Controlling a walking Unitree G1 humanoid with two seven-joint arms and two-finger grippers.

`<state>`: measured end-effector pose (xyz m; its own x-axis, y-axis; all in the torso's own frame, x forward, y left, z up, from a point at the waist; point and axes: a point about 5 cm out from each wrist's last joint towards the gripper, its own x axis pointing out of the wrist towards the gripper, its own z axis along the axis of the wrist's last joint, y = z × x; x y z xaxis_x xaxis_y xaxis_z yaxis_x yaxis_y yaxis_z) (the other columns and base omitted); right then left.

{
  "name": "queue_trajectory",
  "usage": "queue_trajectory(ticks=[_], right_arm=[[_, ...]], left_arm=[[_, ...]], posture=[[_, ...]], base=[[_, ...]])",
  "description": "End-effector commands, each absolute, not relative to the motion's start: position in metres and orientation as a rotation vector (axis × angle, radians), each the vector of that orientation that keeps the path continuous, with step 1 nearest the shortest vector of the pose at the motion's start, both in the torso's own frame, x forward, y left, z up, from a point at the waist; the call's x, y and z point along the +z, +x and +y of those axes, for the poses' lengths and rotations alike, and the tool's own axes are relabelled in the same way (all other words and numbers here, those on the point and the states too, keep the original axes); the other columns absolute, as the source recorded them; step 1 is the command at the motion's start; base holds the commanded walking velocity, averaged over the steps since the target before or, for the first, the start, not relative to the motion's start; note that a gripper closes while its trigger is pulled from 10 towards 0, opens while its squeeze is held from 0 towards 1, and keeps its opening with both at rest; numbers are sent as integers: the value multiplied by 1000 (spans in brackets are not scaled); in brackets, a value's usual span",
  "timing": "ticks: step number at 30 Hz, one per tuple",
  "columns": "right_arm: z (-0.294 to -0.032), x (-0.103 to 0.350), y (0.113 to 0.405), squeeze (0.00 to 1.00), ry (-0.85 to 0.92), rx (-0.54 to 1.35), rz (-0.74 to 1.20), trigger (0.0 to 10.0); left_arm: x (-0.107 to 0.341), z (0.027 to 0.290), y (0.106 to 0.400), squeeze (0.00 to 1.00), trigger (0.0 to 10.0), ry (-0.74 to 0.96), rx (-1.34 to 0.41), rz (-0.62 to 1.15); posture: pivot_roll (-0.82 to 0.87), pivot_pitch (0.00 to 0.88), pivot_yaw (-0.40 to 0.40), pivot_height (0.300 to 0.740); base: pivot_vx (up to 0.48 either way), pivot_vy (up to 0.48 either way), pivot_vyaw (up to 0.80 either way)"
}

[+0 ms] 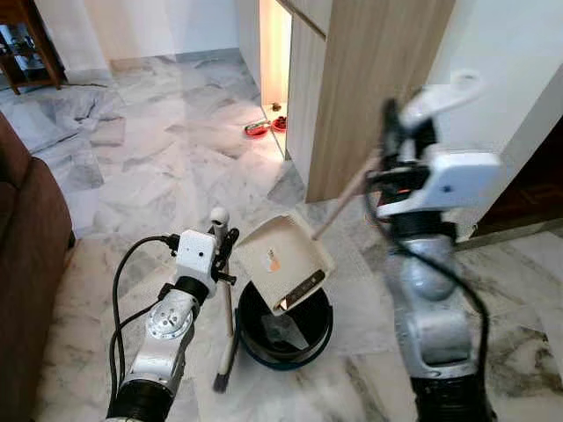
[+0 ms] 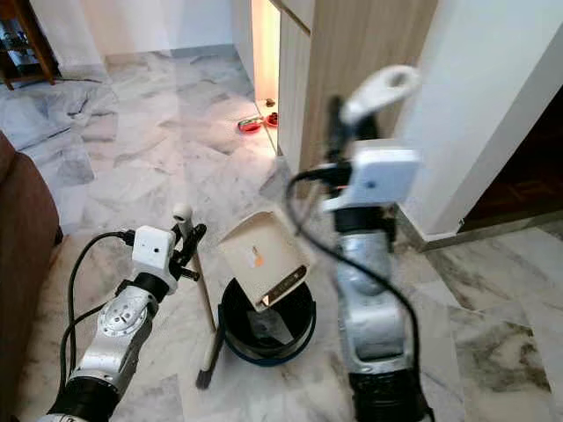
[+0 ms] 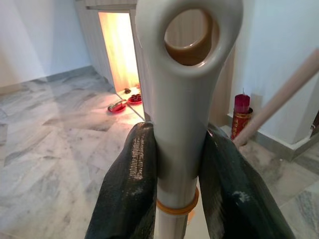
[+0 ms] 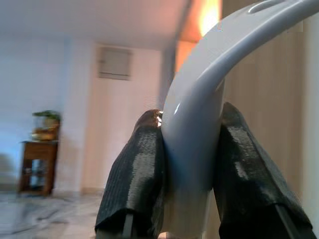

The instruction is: Sweep floor

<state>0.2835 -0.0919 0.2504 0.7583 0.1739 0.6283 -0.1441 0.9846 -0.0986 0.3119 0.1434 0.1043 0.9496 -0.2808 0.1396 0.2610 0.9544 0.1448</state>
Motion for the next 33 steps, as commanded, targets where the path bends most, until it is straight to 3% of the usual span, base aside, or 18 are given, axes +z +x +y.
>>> queue_trajectory(ticks=[1,18,33], right_arm=[[-83,269,267,0,-60,213,-822,10000],[-55,273,245,0,-162,306,-911,10000],[-49,273,240,0,-216,309,-946,10000]], left_arm=[[115,143,313,0,10000,141,-283,-217],[115,141,314,0,10000,139,-291,-220],[115,140,314,0,10000,137,-292,-224]], posture=[[129,65,-22,740],[126,62,-20,740],[125,61,-24,740]], base=[[0,0,0],[0,0,0],[0,0,0]])
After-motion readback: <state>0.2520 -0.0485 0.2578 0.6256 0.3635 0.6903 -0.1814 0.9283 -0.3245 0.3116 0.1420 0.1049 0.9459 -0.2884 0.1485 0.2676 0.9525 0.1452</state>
